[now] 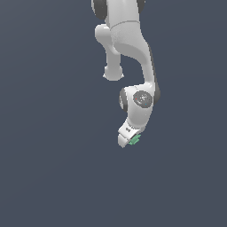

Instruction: Pick up the object and move it to a goal position.

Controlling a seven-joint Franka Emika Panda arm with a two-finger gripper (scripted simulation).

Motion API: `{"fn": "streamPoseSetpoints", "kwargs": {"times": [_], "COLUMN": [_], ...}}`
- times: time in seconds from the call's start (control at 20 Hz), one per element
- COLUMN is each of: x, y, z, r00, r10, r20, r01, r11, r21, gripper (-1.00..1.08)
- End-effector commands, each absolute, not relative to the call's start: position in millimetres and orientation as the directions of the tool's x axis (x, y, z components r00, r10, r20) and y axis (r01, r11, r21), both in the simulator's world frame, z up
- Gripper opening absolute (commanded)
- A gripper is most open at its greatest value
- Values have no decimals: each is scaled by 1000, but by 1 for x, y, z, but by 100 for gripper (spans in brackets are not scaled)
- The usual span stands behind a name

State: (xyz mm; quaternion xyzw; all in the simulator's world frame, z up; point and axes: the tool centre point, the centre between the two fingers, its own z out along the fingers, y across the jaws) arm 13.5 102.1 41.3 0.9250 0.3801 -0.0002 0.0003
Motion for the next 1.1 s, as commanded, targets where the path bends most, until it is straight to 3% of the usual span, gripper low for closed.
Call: {"fn": "streamPoseSetpoints", "kwargs": {"times": [0.0,0.45,1.05], "x": [14,12,9], "y": [102,117,164], "z": [42,74,182], "r00": [711,711,710], "r10": [703,703,704], "r20": [0,0,0], "r01": [703,703,704], "r11": [-711,-711,-710], "r21": [0,1,0], "gripper": [-100,-100,-100]}}
